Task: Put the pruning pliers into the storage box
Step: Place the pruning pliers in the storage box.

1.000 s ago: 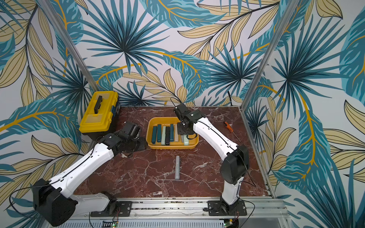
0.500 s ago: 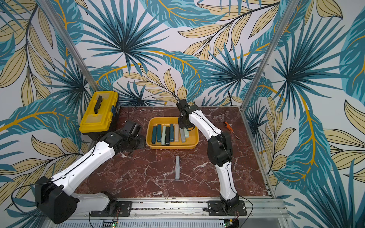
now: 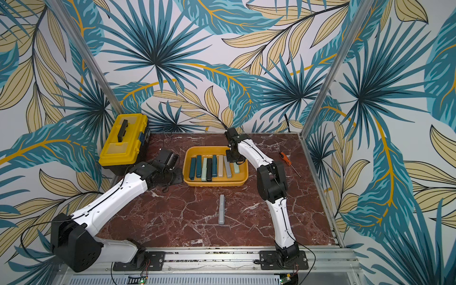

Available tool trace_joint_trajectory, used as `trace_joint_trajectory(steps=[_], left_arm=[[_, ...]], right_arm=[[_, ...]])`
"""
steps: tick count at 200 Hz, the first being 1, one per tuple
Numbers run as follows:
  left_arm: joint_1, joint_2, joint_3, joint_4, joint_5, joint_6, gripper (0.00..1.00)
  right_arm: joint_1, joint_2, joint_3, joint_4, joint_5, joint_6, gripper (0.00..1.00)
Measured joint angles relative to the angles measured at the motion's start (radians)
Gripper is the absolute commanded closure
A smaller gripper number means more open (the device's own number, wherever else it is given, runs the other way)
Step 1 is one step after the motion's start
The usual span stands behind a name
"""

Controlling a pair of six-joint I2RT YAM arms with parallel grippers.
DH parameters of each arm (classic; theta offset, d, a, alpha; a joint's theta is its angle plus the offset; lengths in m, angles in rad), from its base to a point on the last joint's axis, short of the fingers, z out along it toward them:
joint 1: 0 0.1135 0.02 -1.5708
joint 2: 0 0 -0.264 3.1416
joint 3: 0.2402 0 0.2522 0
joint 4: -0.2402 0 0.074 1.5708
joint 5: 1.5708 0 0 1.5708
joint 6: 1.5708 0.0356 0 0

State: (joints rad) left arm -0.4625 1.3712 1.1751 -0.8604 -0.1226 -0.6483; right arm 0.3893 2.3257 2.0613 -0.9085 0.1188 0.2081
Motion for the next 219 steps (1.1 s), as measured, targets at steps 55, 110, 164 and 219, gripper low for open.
trace_joint_trajectory(steps=[55,110,164,219], left_arm=[[0.000,0.000,0.000,-0.011,-0.001,-0.008,0.47],[0.001,-0.004,0.000,-0.012,0.000,-0.014,0.48],[0.001,-0.006,0.000,-0.012,-0.001,-0.014,0.48],[0.002,-0.024,-0.004,-0.011,0.000,-0.018,0.47]], right_arm=[[-0.002,0.066,0.000,0.027,-0.042,0.019,0.68],[-0.003,0.071,0.005,0.062,-0.099,0.096,0.68],[-0.003,0.099,0.033,0.073,-0.116,0.145,0.63],[-0.003,0.103,0.041,0.074,-0.112,0.156,0.53]])
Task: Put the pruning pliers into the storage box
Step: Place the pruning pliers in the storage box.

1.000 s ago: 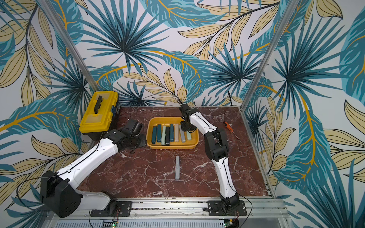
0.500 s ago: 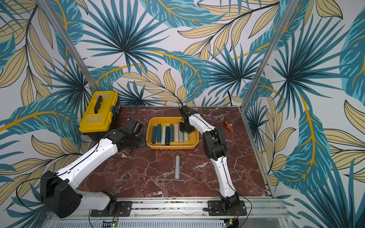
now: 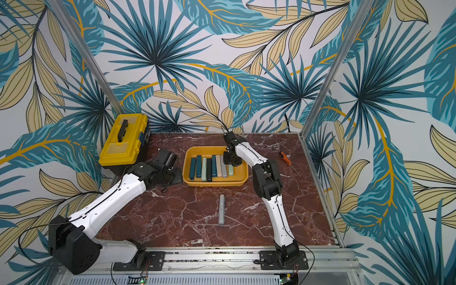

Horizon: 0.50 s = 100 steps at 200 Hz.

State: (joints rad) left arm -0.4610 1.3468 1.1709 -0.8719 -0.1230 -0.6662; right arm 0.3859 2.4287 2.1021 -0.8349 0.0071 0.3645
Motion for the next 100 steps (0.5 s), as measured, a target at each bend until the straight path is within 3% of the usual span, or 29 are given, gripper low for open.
trace_joint_trajectory(steps=[69,100], left_arm=[[0.000,-0.025,-0.015,-0.004,0.007,-0.015,0.47],[0.000,-0.029,-0.014,-0.004,0.018,-0.014,0.47]], right_arm=[[0.000,-0.008,0.003,-0.027,0.024,-0.003,0.49],[0.000,-0.078,-0.019,-0.061,0.056,-0.014,0.49]])
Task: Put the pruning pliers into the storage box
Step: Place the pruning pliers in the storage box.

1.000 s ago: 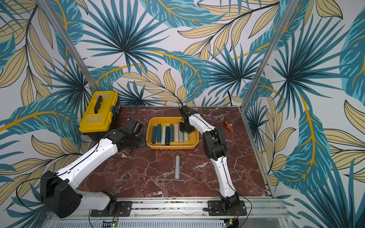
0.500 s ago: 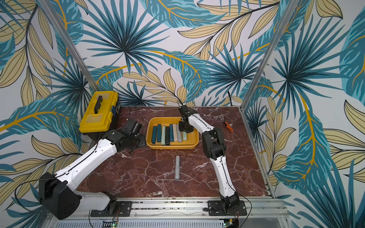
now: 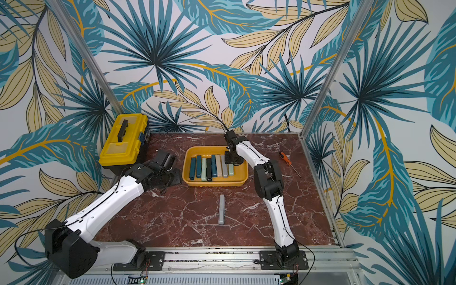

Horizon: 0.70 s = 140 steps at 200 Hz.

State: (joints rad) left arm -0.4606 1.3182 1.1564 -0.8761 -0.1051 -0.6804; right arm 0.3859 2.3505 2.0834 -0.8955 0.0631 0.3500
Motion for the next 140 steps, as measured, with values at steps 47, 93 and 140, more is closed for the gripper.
trace_joint_trajectory(steps=[47,93,140], left_arm=[[0.000,-0.018,-0.004,0.005,0.011,0.002,0.47],[0.000,-0.026,-0.007,0.017,0.027,0.012,0.47],[0.000,-0.026,-0.007,0.024,0.039,0.022,0.47]], right_arm=[[0.001,-0.260,-0.116,-0.017,0.021,-0.002,0.49],[0.042,-0.490,-0.317,-0.018,0.038,0.016,0.49],[0.214,-0.655,-0.618,-0.017,0.063,0.117,0.49]])
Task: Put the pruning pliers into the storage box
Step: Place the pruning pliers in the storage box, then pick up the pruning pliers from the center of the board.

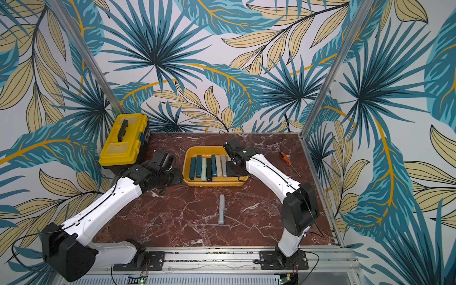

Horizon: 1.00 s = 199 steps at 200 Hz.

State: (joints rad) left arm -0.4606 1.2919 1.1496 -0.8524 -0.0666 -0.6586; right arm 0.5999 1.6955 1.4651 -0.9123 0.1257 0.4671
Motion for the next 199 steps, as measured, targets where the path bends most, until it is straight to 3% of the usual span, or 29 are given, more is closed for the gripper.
trace_joint_trajectory(steps=[24,63,118,199], left_arm=[[0.000,0.000,0.000,0.000,0.000,0.007,0.47],[0.001,0.000,0.000,-0.001,0.023,0.023,0.47],[0.001,-0.010,0.000,-0.006,0.026,0.035,0.47],[0.002,-0.030,-0.001,-0.017,0.012,0.045,0.47]], right_arm=[[0.094,-0.087,-0.171,0.031,-0.012,0.103,0.46],[0.161,-0.142,-0.355,0.099,-0.044,0.240,0.46],[0.238,-0.052,-0.330,0.179,-0.067,0.327,0.41],[0.241,0.080,-0.325,0.236,-0.082,0.372,0.41]])
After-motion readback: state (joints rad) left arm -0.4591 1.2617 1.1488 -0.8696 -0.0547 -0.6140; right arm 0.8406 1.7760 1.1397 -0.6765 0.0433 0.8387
